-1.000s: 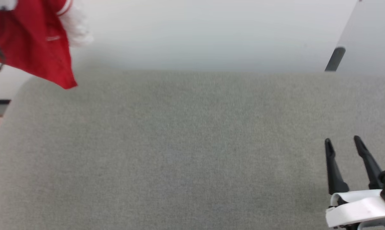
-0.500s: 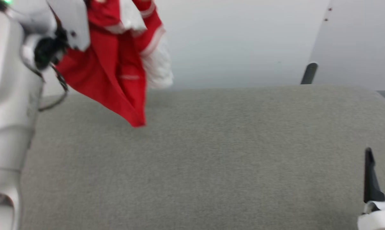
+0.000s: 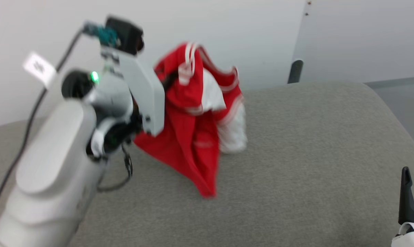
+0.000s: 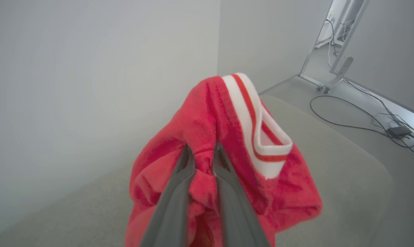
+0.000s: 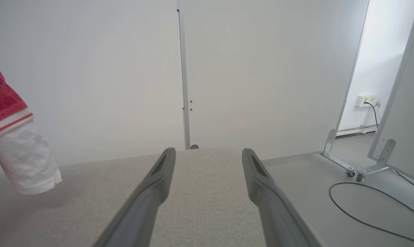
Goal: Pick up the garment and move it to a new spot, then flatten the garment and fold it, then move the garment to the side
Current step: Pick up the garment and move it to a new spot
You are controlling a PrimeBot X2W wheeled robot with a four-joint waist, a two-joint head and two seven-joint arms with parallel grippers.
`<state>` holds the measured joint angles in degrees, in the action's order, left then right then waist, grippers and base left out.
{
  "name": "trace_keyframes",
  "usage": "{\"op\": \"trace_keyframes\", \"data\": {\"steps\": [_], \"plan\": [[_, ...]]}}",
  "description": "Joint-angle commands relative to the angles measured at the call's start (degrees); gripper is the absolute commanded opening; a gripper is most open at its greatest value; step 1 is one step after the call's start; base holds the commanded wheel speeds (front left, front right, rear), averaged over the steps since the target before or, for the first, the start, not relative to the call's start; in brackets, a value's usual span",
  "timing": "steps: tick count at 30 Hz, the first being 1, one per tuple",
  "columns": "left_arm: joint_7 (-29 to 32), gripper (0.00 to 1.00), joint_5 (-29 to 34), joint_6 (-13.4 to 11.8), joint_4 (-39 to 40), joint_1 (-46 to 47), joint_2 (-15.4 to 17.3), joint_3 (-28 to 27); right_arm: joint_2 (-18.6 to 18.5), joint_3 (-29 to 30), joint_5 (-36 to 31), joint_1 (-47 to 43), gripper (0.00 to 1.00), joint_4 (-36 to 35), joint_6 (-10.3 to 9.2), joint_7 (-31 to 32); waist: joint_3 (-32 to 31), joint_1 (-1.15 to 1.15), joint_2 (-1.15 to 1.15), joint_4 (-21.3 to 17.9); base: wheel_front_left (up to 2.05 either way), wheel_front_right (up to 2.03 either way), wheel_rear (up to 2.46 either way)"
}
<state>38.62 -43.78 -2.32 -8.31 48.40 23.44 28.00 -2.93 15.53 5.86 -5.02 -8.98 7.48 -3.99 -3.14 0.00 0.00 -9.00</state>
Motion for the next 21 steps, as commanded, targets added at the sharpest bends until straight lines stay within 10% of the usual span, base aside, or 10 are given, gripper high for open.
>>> {"op": "trace_keyframes", "data": {"steps": [1, 6, 18, 21], "plan": [[0.4, 0.00, -0.5, -0.9, 1.3, -2.4, 0.6, 0.1, 0.1, -0.2, 0.2, -0.5, 1.00, 0.3, 0.03, -0.3, 0.7, 0.00, 0.00, -1.8, 0.00, 0.00, 0.00], [1.1, 0.00, -2.2, -1.9, 3.4, -10.4, 2.7, 0.2, 0.1, -0.4, 1.0, -0.1, 1.00, 2.4, 0.03, -1.3, 1.4, 0.00, 0.00, -4.0, 0.00, 0.00, 0.00], [-3.0, 0.00, -6.1, 5.0, -7.8, -22.0, 6.6, 0.2, 0.1, -0.9, 1.4, 0.4, 1.00, 5.1, 0.03, -2.3, 2.2, 0.00, 0.00, -5.7, 0.00, 0.00, 0.00], [-3.2, 0.49, -6.3, 5.9, -11.1, -21.5, 6.3, 0.6, 0.1, -1.1, 1.5, 0.7, 1.00, 5.2, 0.03, -2.0, 1.9, 0.00, 0.00, -5.2, 0.00, 0.00, 0.00]]}}
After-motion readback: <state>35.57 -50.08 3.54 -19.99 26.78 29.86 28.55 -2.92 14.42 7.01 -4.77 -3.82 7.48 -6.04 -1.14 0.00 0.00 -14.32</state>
